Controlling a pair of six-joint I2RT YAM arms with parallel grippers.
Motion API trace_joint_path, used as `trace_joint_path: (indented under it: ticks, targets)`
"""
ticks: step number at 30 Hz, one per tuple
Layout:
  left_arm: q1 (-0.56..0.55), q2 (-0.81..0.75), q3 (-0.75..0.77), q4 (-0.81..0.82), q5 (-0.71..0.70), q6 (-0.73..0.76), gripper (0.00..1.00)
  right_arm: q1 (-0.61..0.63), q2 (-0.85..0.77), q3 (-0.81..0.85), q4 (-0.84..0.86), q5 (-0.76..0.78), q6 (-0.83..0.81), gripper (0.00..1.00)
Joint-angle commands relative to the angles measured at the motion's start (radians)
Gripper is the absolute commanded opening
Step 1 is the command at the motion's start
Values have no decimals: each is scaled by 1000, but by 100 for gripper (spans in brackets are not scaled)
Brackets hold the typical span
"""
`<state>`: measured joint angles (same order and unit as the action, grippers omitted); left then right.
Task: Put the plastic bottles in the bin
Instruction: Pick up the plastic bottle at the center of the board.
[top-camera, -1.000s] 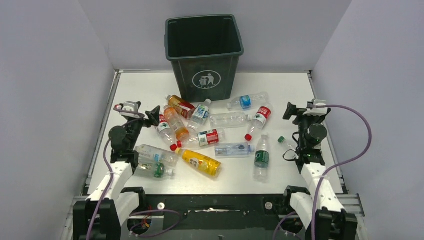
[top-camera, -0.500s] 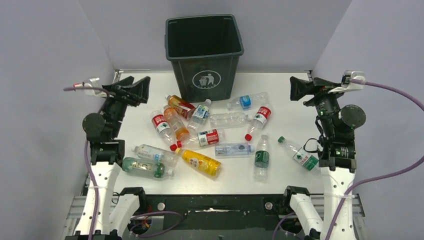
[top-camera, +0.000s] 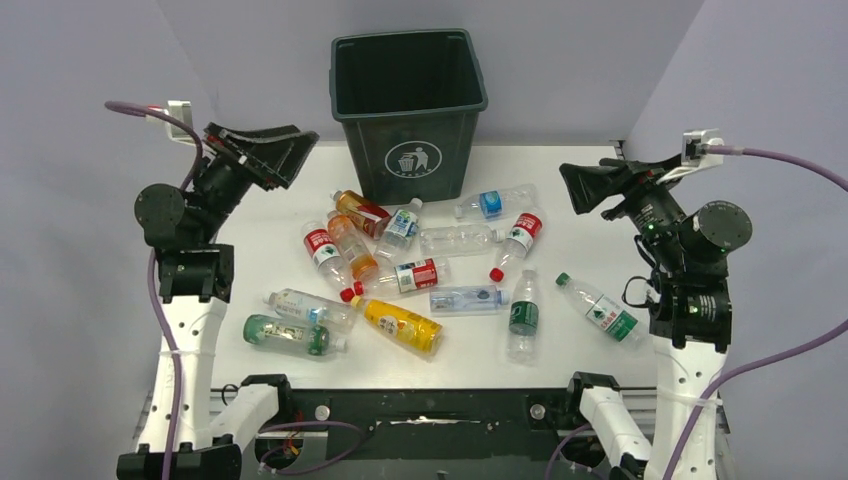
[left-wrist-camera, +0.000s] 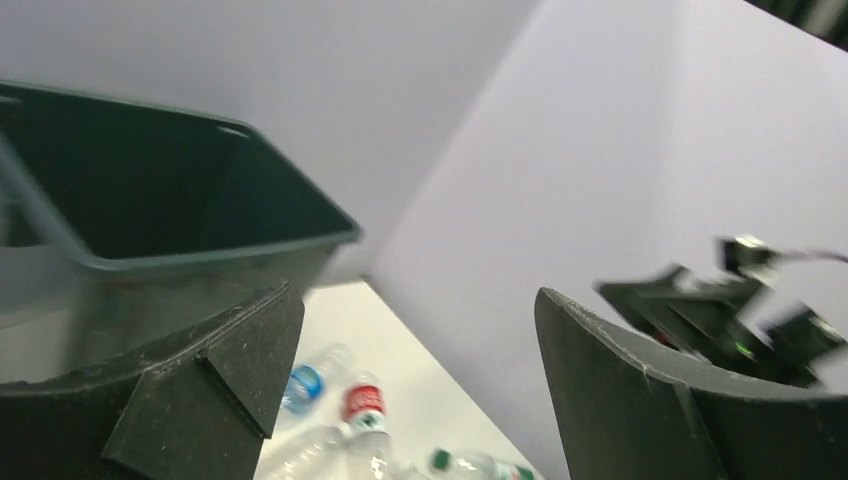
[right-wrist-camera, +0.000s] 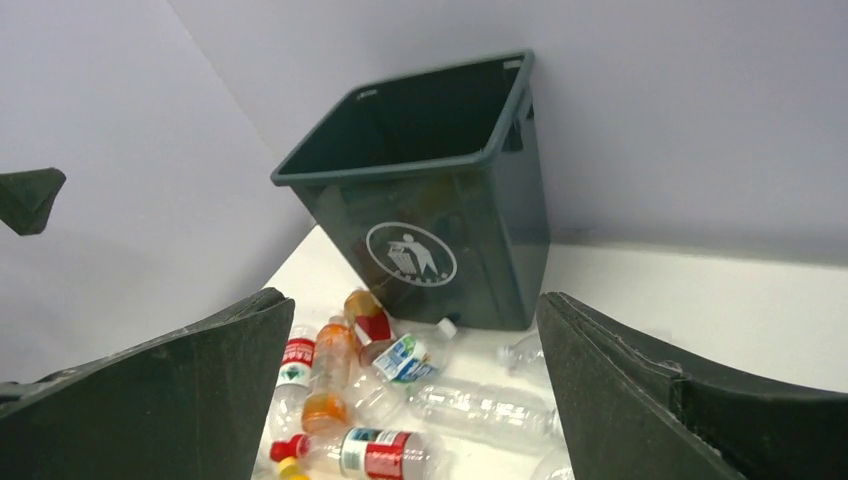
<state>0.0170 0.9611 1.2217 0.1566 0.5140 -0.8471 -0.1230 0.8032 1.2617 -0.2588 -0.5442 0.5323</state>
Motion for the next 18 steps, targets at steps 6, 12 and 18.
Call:
trace_joint_path:
  ticks: [6, 12, 18]
  targets:
    - [-45, 196, -243, 911, 470, -655, 87, 3, 69, -97, -77, -33, 91, 98]
    - [-218, 151, -195, 321, 374, -171, 87, 3, 151, -130, -180, 17, 57, 98]
    - [-494, 239, 6, -229, 44, 218, 87, 5, 156, -201, -183, 54, 54, 98]
